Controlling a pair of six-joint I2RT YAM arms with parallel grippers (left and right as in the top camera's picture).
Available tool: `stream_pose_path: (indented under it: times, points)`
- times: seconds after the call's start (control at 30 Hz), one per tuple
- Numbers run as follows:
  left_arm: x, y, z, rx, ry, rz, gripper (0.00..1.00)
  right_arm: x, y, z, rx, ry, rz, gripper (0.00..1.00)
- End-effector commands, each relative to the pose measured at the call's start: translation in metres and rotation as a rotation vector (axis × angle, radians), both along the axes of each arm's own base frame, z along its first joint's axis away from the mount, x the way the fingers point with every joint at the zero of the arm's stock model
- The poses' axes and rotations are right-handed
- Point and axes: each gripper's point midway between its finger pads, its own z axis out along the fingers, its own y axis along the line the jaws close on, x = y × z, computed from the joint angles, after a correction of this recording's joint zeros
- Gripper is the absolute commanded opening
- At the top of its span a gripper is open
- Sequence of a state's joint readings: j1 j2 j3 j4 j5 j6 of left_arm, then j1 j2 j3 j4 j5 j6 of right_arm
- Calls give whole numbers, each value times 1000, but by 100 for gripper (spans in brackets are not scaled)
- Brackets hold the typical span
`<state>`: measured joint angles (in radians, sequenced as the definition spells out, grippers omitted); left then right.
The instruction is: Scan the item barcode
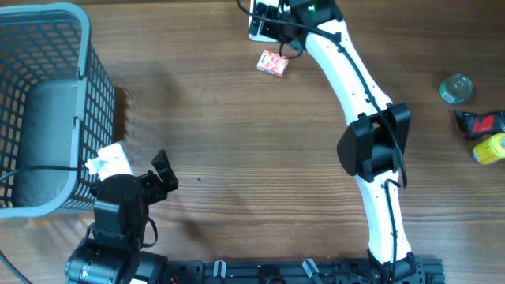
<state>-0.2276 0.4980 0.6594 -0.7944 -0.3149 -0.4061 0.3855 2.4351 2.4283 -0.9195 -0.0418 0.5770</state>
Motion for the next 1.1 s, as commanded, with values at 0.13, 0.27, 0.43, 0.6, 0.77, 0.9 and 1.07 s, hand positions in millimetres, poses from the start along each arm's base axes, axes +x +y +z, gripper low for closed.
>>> stream_pose_path:
  times: [0.13, 0.27, 0.43, 0.6, 0.77, 0.9, 1.07]
  points:
    - [0, -1, 2, -14, -8, -1, 100, 57, 10, 67, -276, -464, 113, 100]
    - [-1, -1, 2, -14, -8, -1, 100, 77, 4, 103, -365, -637, 82, 100]
    - [0, -1, 2, -14, -8, -1, 100, 82, -7, 130, -398, -694, 63, 100]
    - [-1, -1, 1, -13, -3, -1, 100, 70, -36, 85, -339, -474, 3, 100]
    - [-2, -1, 0, -12, 4, -1, 100, 30, -28, 39, -287, -229, 43, 100]
    - [-2, -1, -1, -12, 5, -1, 100, 5, -8, 21, -191, -105, 45, 100]
    - [-2, -5, -1, -26, 8, -21, 100, -10, 13, -15, 105, 117, -6, 100]
